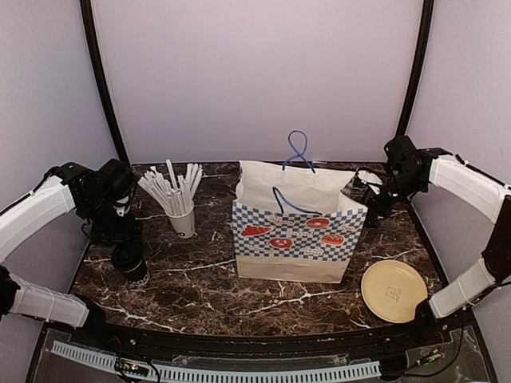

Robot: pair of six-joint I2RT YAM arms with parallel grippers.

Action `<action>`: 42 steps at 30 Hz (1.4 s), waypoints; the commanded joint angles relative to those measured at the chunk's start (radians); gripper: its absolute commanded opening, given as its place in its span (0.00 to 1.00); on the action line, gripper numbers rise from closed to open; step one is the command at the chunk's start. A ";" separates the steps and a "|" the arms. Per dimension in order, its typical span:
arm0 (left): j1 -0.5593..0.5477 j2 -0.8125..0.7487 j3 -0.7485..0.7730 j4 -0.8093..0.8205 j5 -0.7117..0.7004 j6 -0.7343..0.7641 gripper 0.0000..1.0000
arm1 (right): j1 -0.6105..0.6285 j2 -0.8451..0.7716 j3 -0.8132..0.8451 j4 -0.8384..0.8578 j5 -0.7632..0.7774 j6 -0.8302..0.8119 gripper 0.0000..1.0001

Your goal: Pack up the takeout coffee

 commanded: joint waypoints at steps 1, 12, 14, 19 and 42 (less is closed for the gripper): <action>0.015 -0.036 -0.044 -0.022 0.006 -0.012 0.90 | -0.005 0.001 -0.004 -0.010 -0.023 -0.012 0.98; 0.034 -0.049 -0.113 0.016 -0.001 -0.003 0.88 | -0.005 -0.006 -0.010 -0.030 -0.027 -0.011 0.99; 0.036 -0.049 -0.125 0.042 0.018 0.012 0.86 | -0.004 -0.009 -0.013 -0.033 -0.027 -0.009 0.99; 0.037 -0.038 -0.132 0.069 0.033 0.024 0.79 | -0.005 -0.013 -0.014 -0.039 -0.029 -0.006 0.99; -0.472 0.051 0.236 0.093 0.244 0.139 0.62 | -0.066 -0.029 0.038 -0.151 0.124 0.026 0.99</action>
